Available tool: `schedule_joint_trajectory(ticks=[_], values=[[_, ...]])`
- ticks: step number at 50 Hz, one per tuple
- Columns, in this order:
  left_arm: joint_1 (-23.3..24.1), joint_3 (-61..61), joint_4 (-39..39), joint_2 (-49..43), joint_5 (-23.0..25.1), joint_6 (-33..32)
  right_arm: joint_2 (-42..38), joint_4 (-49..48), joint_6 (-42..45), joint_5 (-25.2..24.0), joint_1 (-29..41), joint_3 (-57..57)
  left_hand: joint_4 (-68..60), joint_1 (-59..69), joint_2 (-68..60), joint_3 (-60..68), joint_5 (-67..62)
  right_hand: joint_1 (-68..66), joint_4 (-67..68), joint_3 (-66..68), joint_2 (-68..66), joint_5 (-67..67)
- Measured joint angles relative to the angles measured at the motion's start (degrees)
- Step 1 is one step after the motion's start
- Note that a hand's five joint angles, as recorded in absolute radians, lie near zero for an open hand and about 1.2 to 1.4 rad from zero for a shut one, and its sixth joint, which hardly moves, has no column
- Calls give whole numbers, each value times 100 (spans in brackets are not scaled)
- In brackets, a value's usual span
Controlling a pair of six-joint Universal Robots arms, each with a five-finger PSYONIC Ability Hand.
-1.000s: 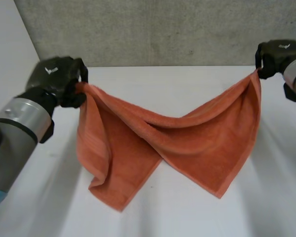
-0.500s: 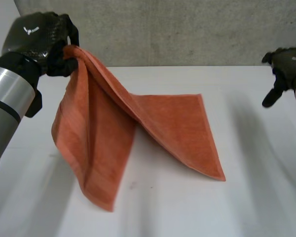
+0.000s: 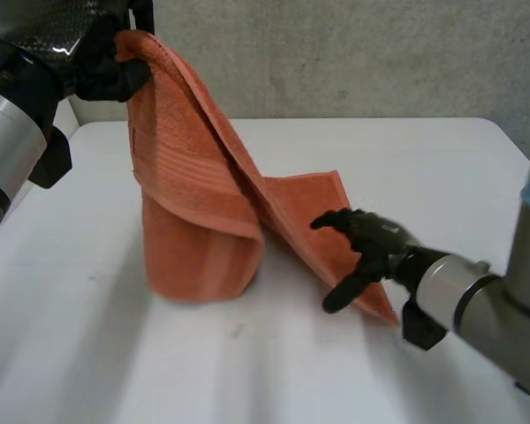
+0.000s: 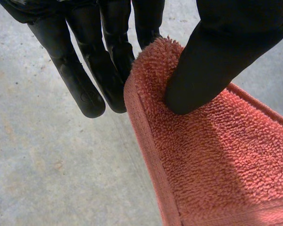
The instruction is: Fold the laundry
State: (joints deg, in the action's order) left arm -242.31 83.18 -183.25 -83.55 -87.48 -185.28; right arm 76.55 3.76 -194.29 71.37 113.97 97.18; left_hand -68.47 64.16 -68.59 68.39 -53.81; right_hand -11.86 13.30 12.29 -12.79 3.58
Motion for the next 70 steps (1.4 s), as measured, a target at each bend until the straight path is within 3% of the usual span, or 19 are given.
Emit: schedule_joint_trajectory(ticks=[8, 10, 12, 13, 14, 15, 21, 22, 26, 28, 33, 38, 44, 52, 58, 61, 66, 70], values=[[48, -87, 49, 38, -22, 6, -760, -803, -162, 545, 422, -145, 0, 0, -1, 0, 0, -69, 83, 112, -96, 82], [58, -88, 47, 55, -28, 7, -905, -852, -143, 667, 468, -210, 0, 0, -2, 0, 0, -545, 591, 674, -624, 575], [75, -85, 46, 84, -38, 7, -1185, -965, -81, 983, 530, -348, 0, 0, -2, 0, 0, -3212, 3212, 3308, -3466, 3085], [75, -85, 46, 84, -38, 7, -1185, -965, -81, 983, 530, -348, 0, 0, -2, 0, 0, -3212, 3212, 3308, -3466, 3085], [77, -69, 46, 86, -40, 4, -1302, -1100, 10, 1262, 540, -415, 0, 0, -3, 0, 0, -4364, 5037, 5124, -5158, 4877], [71, -55, 47, 81, -41, 3, -1290, -1147, 50, 1325, 538, -417, 0, 0, -3, 0, 0, -4424, 5218, 5299, -5319, 5062], [-120, 163, 91, -13, -20, -20, -380, -1645, 1306, 1627, 239, -171, 0, 0, -3, 0, 0, -4433, 5480, 5530, -5461, 5244], [-243, 252, 121, -66, -5, -44, 82, -1738, 2045, 1637, 22, -67, 0, 0, -3, 0, 0, -4433, 5480, 5530, -5461, 5255], [-542, 427, 239, -213, 16, -183, 766, -1708, 3259, 1586, -301, 21, 0, 0, -3, 0, 0, -4433, 5480, 5529, -5461, 5256], [-790, 566, 389, -359, 33, -392, 1217, -1476, 4080, 1524, -478, -10, 0, 0, -3, 0, 0, -4433, 5481, 5530, -5461, 5259], [-1042, 799, 757, -625, 131, -908, 1673, -448, 5055, 1430, -605, -304, 0, 0, -3, 0, 0, -4433, 5502, 5530, -5461, 5264], [-1092, 971, 1031, -984, 304, -1345, 1512, 676, 5440, 1385, -615, -569, 0, 0, -3, 0, 0, -4433, 5501, 5530, -5461, 5264], [-1082, 1056, 1157, -1570, 427, -1693, 683, 1660, 5786, 1426, -581, -872, 0, 0, -3, 0, 0, -4433, 5502, 5530, -5461, 5264], [-1059, 438, 1041, -2580, 422, -2102, -707, 1812, 5850, 1511, -545, -2016, 0, 0, -3, 3, 0, -4433, 5502, 5531, -5461, 5264], [-1037, -800, 640, -2973, 375, -2224, -1355, 1107, 5353, 1707, -563, -3597, 0, 0, -3, 7, 0, -4433, 5501, 5539, -5461, 5264], [-1025, -1382, -75, -2861, 278, -2213, -1392, 191, 4888, 1867, -589, -4304, -1, 0, -3, 7, 0, -4433, 5502, 5546, -5461, 5264], [-1007, -1601, -1913, -2201, -45, -2143, -777, -1607, 4267, 2002, -608, -4389, -1, 50, -3, 7, -179, -4433, 5502, 5548, -5462, 5270], [-992, -1301, -2738, -1793, -184, -2097, -236, -2290, 4085, 2011, -614, -4009, -1, 50, -4, 7, -179, -4433, 5502, 5549, -5462, 5295]])
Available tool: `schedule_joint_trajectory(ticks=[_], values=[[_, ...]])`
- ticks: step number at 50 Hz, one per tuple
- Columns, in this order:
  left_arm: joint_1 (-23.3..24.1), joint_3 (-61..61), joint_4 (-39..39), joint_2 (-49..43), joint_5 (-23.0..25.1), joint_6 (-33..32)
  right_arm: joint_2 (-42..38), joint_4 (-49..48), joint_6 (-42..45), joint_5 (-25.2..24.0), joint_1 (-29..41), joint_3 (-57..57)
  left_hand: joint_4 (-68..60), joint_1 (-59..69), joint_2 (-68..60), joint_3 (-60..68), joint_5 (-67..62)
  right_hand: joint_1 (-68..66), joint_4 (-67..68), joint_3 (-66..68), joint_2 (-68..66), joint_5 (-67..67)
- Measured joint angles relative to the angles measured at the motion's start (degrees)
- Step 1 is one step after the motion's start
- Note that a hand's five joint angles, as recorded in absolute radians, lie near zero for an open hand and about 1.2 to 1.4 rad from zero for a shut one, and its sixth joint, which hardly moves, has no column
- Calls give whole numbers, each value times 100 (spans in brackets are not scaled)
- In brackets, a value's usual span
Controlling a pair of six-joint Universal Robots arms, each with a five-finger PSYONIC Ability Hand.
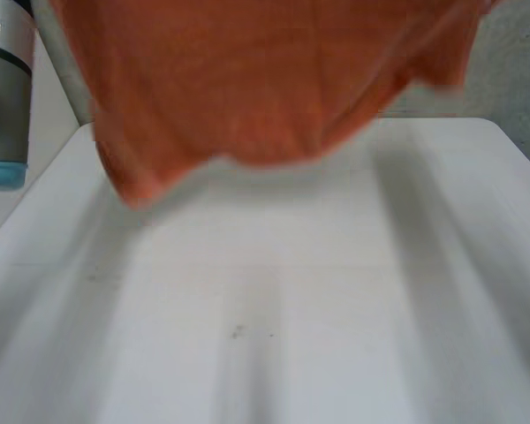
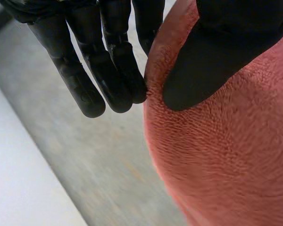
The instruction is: Fold the laundry
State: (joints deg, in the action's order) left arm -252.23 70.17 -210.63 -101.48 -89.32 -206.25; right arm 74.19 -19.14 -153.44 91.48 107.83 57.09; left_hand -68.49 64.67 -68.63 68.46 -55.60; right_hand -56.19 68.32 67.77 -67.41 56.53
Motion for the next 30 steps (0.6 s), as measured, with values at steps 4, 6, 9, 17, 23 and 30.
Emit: schedule_joint_trajectory(ticks=[4, 6, 9, 17, 23, 30], values=[[-33, 608, -91, 203, -23, 40, 324, -47, -54, -118, -3, 530, 0, 0, 0, 0, 0, 0, 0, 0, 0, 29], [-63, 892, 75, 190, -2, 50, 339, 159, -45, -272, -4, 876, 0, 1, -2, 0, 0, 0, 0, 0, 0, 39], [-125, 1453, 357, 33, 49, 54, 227, 478, -22, -500, -2, 1385, 0, 10, -4, 0, 0, 0, 0, 0, 0, 38], [-200, 2697, 569, -894, 263, 22, -574, 1039, -32, -711, 1, 2543, 0, 10, -6, 0, 0, 0, 0, 8, 0, 39], [-197, 3168, 599, -1412, 280, -5, -1058, 1200, -52, -694, -11, 2968, 0, 10, -6, 0, 0, 0, 1, 9, 0, 39], [-190, 3439, 662, -1165, 269, -10, -1112, 1211, -56, -700, -79, 3186, 50, -31, 78, -82, 31, 0, 1, 9, 0, 39]])
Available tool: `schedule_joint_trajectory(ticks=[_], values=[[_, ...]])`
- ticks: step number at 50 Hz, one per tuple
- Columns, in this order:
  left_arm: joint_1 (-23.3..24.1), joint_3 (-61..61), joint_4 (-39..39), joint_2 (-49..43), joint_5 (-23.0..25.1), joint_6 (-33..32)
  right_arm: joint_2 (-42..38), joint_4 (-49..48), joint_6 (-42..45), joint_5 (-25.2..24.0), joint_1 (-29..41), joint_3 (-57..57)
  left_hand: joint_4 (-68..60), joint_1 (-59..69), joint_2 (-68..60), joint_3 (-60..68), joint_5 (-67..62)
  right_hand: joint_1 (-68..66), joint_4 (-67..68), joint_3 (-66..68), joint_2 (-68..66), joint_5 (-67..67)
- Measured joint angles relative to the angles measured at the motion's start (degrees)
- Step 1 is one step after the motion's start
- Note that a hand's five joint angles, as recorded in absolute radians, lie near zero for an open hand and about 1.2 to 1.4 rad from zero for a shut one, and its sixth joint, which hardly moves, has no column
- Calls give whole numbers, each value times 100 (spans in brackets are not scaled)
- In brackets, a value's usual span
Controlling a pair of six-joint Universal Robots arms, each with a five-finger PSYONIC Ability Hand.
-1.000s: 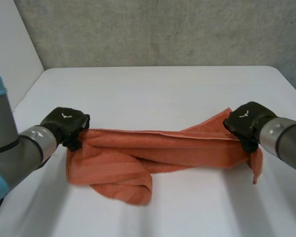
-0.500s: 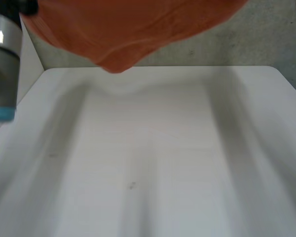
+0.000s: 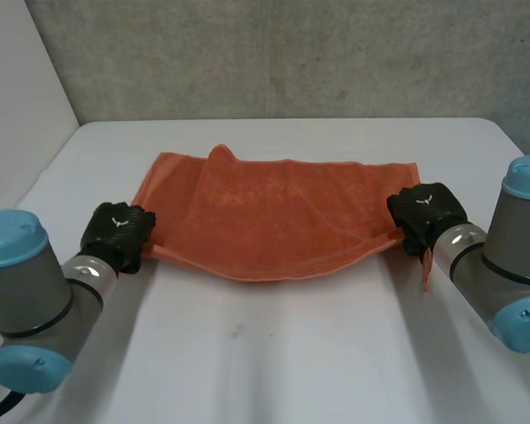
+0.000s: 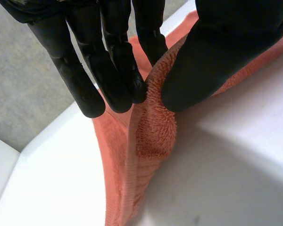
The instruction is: Fold the laundry
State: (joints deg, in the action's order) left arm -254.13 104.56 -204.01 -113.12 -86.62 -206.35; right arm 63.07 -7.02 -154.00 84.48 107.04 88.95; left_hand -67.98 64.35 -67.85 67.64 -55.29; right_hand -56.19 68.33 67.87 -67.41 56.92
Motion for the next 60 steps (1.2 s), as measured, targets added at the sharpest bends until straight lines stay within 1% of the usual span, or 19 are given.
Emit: schedule_joint_trajectory(ticks=[2, 3, 4, 5, 7, 8, 11, 17, 18, 20, 22, 24, 25, 29, 34, 40, 48, 54, 60], values=[[-1, 55, 18, 177, 5, 2, 44, -5, -5, -21, -66, 93, 432, -222, 442, -430, 239, 0, 0, 0, 0, 0], [-2, 76, 26, 268, 10, 3, 64, -8, -8, -31, -92, 128, 1139, -934, 1184, -1093, 873, 0, 0, 0, 0, 0], [-2, 76, 26, 268, 10, 3, 64, -8, -8, -31, -92, 128, 1139, -934, 1184, -1093, 873, 0, 0, 0, 0, 0], [-8, 92, 34, 355, 16, 5, 84, -10, -10, -41, -122, 167, 1620, -1447, 1604, -1566, 1352, 0, 0, 0, 0, 0], [-16, 97, 38, 416, 24, 5, 100, -13, -13, -53, -155, 209, 1620, -1447, 1604, -1566, 1352, 0, 0, 0, 0, 0], [-52, 99, 47, 492, 41, 8, 114, -16, -15, -69, -214, 272, 2962, -2643, 2942, -2887, 2702, 0, 0, 0, 0, 0], [-119, 91, 67, 522, 55, 11, 112, -18, -16, -78, -262, 313, 3015, -2643, 2987, -2938, 2756, 0, 0, 0, 0, 0], [-463, 52, 229, 502, 157, 43, 26, -20, -17, -88, -389, 349, 3015, -2643, 2988, -2938, 2758, 0, -1, 0, 0, 0], [-463, 52, 229, 502, 157, 43, 26, -20, -17, -88, -389, 349, 3015, -2643, 2988, -2938, 2758, 0, -1, 0, 0, 0], [-632, 45, 331, 485, 322, 61, -43, -23, -17, -88, -421, 344, 3034, -2642, 3001, -2939, 2756, 0, 0, 0, 0, 0], [-833, 48, 470, 472, 588, 81, -93, -25, -16, -87, -434, 337, 3034, -2642, 3011, -2939, 2756, 0, 0, 0, 0, 0], [-919, 50, 541, 468, 728, 89, -109, -26, -16, -85, -436, 335, 3037, -2643, 3016, -2942, 2764, 0, 0, 0, 0, 0], [-1000, 54, 629, 465, 879, 95, -121, -26, -16, -84, -436, 334, 3041, -2643, 3018, -2959, 2781, 0, 0, 0, 0, 0], [-1147, 63, 889, 459, 1224, 99, -133, -27, -16, -82, -438, 333, 3140, -2704, 3115, -3078, 2867, 0, -1, 0, 0, 0], [-1230, 91, 1136, 406, 1482, 92, -136, -27, -16, -80, -439, 333, 3524, -3123, 3493, -3450, 3258, 0, 0, 0, 0, 0], [-1240, 82, 1150, 190, 1524, 78, -138, -25, -16, -80, -438, 338, 3528, -3123, 3496, -3450, 3259, 0, 0, 0, 0, 0], [-1236, -18, 885, -191, 1496, 30, -153, -21, -16, -83, -436, 357, 3528, -3123, 3496, -3449, 3257, 0, 0, 3, 0, 0], [-1235, -70, 672, -296, 1490, 21, -155, -26, -14, -88, -435, 381, 3528, -3123, 3496, -3449, 3258, 0, 0, 3, 0, 0], [-1235, -139, 622, -418, 1482, 15, -155, -32, -12, -88, -437, 394, 3528, -3123, 3496, -3449, 3258, 0, 0, 3, 0, 0]])
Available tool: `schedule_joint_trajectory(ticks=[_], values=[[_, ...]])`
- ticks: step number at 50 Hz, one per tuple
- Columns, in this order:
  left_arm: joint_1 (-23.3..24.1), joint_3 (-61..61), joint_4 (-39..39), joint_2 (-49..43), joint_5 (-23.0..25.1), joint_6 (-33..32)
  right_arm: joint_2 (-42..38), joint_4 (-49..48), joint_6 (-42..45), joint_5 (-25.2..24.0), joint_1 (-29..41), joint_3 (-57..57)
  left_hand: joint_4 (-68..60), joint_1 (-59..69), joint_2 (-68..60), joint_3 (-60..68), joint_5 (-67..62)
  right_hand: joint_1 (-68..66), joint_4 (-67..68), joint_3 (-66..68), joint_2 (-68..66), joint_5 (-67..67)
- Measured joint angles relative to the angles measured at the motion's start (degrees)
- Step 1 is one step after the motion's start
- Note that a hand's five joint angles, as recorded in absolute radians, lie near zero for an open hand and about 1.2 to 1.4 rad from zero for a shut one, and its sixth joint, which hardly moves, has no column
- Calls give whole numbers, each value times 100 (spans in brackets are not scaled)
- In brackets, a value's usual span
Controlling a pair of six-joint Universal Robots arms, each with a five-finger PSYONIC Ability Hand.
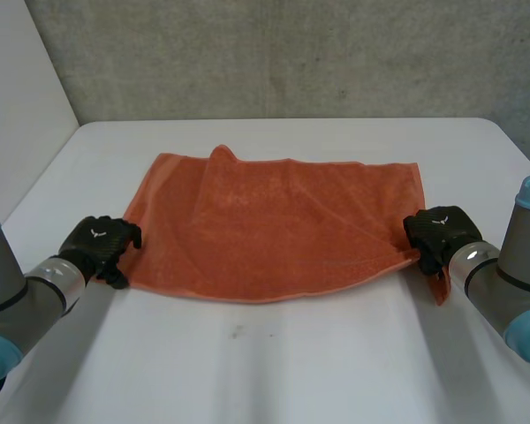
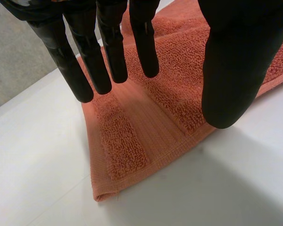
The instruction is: Fold the laundry
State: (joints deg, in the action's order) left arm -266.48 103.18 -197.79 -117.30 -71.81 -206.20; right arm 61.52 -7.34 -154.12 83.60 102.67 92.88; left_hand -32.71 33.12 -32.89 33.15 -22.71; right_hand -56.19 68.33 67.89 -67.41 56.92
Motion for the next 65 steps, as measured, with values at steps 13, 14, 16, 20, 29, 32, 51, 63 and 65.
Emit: schedule_joint_trajectory(ticks=[13, 14, 16, 20, 29, 32, 51, 63, 65], values=[[40, -8, 68, -21, -15, -3, -1, -4, 5, -1, -2, 2, 0, 0, 0, 0, 1, 0, 0, 0, 0, 0], [56, 9, 76, -4, -13, -1, 0, -4, 5, -1, -2, 2, 0, 0, 0, 0, 0, 0, 0, 0, 0, 0], [70, 20, 81, 5, -13, -1, -1, -4, 5, -2, -3, 2, 0, 0, 0, 0, 0, 0, 0, 0, 0, -1], [103, 34, 82, -14, -18, -3, -5, -8, 7, -2, -3, 2, 0, 0, 0, 0, 0, 0, 0, 0, 0, 0], [111, -83, 42, -139, -22, -9, -61, -7, 13, -1, -1, 2, -3, 1, -3, 0, -7, 0, 0, 0, 0, 0], [111, -129, 33, -173, -20, -10, -70, -7, 14, -2, 1, 1, -28, 19, -13, 13, -19, 0, 0, 0, 0, 0], [115, -537, 19, -564, -15, -7, -139, -4, 37, -10, 7, -16, -1425, 1485, -1427, 1397, -534, 0, 0, 0, 0, 0], [116, -632, -18, -516, -30, 70, -150, -4, 40, -11, 8, -16, -2721, 2625, -2715, 2668, -2565, -88, 11, 10, -32, 22], [116, -634, -39, -511, -32, 75, -153, -4, 40, -11, 7, -17, -2806, 2661, -2797, 2746, -2697, -88, 16, 14, -32, 22]])
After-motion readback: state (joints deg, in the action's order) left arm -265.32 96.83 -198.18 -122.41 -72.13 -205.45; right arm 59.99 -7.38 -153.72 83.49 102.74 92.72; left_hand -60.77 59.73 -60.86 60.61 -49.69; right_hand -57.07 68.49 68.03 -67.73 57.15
